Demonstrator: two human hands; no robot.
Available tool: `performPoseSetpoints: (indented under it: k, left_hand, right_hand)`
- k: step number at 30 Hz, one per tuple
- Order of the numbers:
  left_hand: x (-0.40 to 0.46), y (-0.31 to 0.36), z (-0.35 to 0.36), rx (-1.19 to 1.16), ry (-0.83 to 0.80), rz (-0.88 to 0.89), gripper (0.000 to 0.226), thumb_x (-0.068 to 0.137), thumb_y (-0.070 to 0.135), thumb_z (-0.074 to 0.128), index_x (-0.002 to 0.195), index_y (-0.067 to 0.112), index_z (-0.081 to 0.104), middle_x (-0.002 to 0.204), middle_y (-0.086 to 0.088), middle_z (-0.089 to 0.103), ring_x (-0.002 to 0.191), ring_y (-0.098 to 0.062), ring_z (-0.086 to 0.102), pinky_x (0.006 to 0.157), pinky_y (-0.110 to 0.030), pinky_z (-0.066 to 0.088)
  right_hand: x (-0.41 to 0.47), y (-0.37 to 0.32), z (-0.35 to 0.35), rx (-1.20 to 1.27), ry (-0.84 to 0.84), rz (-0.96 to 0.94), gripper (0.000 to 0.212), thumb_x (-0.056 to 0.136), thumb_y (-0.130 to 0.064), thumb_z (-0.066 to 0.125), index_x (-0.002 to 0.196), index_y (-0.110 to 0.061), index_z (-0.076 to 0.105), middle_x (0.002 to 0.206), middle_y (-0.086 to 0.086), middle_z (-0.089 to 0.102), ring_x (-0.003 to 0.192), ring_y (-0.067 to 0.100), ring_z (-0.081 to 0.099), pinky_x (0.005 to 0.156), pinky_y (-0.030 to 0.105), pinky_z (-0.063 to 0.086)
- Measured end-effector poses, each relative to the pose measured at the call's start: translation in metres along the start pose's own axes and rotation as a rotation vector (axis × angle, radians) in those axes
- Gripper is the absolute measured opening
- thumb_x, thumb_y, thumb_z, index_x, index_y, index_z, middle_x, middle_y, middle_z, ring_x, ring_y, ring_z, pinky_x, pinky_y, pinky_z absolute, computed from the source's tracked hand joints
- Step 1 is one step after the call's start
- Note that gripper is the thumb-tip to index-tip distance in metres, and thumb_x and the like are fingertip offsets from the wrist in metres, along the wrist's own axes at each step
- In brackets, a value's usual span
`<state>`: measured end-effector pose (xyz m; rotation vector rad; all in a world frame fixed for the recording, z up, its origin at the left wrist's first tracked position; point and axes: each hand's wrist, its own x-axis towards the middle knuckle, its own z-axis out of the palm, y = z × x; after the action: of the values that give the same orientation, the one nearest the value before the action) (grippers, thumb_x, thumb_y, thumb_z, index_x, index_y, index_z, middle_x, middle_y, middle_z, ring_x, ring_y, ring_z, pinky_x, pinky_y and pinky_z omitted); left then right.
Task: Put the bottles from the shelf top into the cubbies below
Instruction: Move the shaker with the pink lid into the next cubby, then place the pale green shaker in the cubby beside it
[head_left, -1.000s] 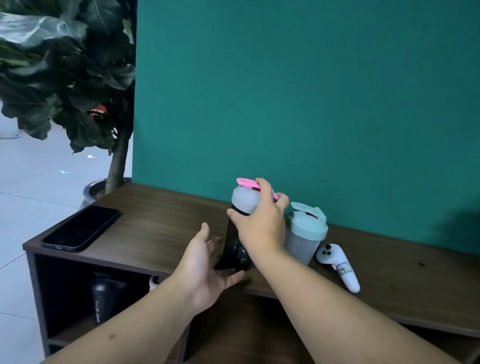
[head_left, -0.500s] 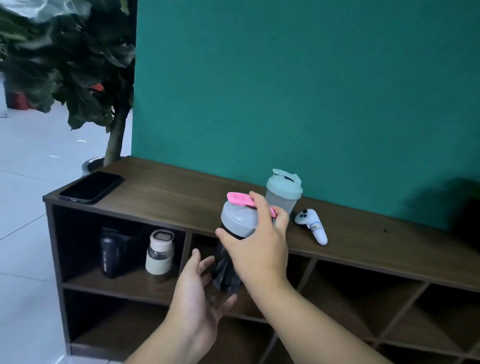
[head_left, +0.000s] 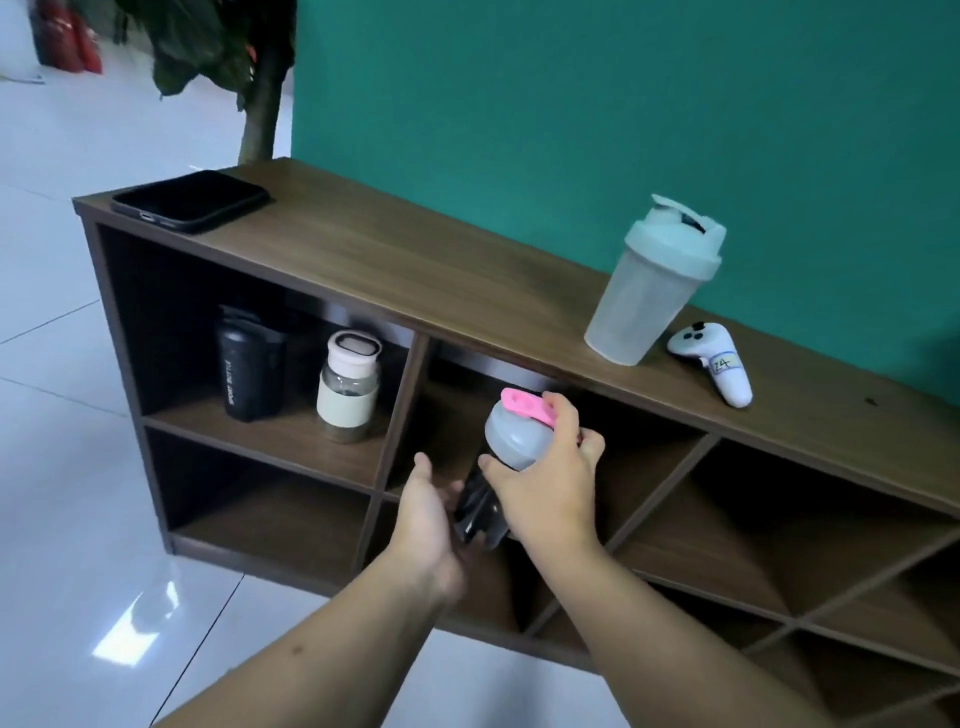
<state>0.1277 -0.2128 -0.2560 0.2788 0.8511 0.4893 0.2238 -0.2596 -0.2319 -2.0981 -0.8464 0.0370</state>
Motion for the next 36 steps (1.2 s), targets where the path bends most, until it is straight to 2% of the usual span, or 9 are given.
performPoseSetpoints:
  k: [2,5,7,10,15,19,26,33,36]
  left_hand:
    - [0.026,0.000,-0.001,-0.028,-0.038,-0.009,0.075,0.095,0.069,0.047,0.129,0.006,0.066,0.105,-0.014,0.077,0.086,-0.029,0.075,0.059,-0.035,0.061]
    - [0.062,0.002,-0.006,-0.057,-0.070,-0.015,0.074,0.088,0.072,0.051,0.128,0.011,0.067,0.123,-0.012,0.074,0.103,-0.029,0.075,0.097,-0.044,0.058]
    - [0.080,0.006,-0.010,-0.092,-0.052,-0.005,0.071,0.090,0.070,0.051,0.127,0.010,0.064,0.120,-0.011,0.070,0.106,-0.027,0.070,0.107,-0.045,0.051]
    - [0.094,0.013,-0.012,-0.133,-0.052,0.012,0.069,0.095,0.069,0.047,0.126,0.008,0.062,0.116,-0.009,0.064,0.100,-0.021,0.061,0.101,-0.039,0.051]
    - [0.114,0.023,-0.010,-0.198,-0.092,-0.014,0.063,0.098,0.066,0.041,0.128,0.013,0.058,0.136,-0.004,0.052,0.132,-0.018,0.044,0.091,-0.033,0.044]
    - [0.123,0.026,-0.005,-0.208,-0.065,-0.018,0.064,0.097,0.062,0.047,0.141,0.017,0.059,0.144,-0.003,0.057,0.131,-0.015,0.049,0.085,-0.029,0.048]
    - [0.133,0.030,-0.001,-0.213,-0.066,0.001,0.051,0.101,0.054,0.046,0.130,0.016,0.063,0.141,-0.004,0.061,0.133,-0.018,0.053,0.104,-0.030,0.045]
    - [0.112,0.027,-0.003,-0.051,-0.082,0.044,0.045,0.103,0.051,0.045,0.139,0.027,0.056,0.106,0.009,0.062,0.095,-0.006,0.057,0.095,-0.028,0.045]
    - [0.092,0.016,-0.007,0.048,-0.086,0.027,0.032,0.102,0.049,0.050,0.107,0.021,0.062,0.095,0.005,0.062,0.084,-0.010,0.057,0.083,-0.029,0.047]
  right_hand:
    - [0.015,0.005,0.013,-0.015,-0.003,0.008,0.088,0.068,-0.029,0.092,0.136,-0.045,0.037,0.131,0.000,0.030,0.095,0.020,0.060,0.086,0.027,0.050]
    - [0.032,0.013,0.034,-0.043,-0.001,0.006,0.085,0.067,-0.030,0.093,0.131,-0.040,0.039,0.128,0.003,0.033,0.090,0.022,0.060,0.090,0.033,0.055]
    - [0.044,0.016,0.047,-0.060,0.023,0.000,0.085,0.066,-0.033,0.093,0.132,-0.034,0.040,0.128,0.006,0.034,0.088,0.020,0.056,0.090,0.033,0.054]
    - [0.061,0.017,0.062,-0.054,0.050,0.005,0.084,0.067,-0.033,0.093,0.135,-0.024,0.044,0.131,0.011,0.037,0.090,0.024,0.055,0.087,0.025,0.043]
    - [0.080,0.018,0.083,-0.057,0.023,0.018,0.085,0.067,-0.035,0.093,0.136,-0.014,0.047,0.139,0.017,0.036,0.111,0.035,0.059,0.091,0.023,0.037]
    - [0.090,0.021,0.089,-0.074,-0.018,0.036,0.085,0.070,-0.035,0.091,0.138,-0.011,0.046,0.146,0.021,0.033,0.120,0.041,0.055,0.096,0.027,0.039]
    - [0.096,0.021,0.089,-0.075,-0.070,0.039,0.083,0.070,-0.033,0.092,0.135,-0.005,0.049,0.142,0.022,0.036,0.121,0.041,0.053,0.099,0.027,0.037]
    - [0.082,0.021,0.074,-0.055,-0.105,0.004,0.086,0.074,-0.044,0.087,0.144,-0.021,0.041,0.159,0.018,0.022,0.131,0.037,0.052,0.103,0.033,0.041]
    - [0.058,0.021,0.053,-0.064,-0.065,-0.018,0.089,0.081,-0.041,0.082,0.152,-0.023,0.031,0.164,0.014,0.019,0.135,0.036,0.049,0.101,0.032,0.041]
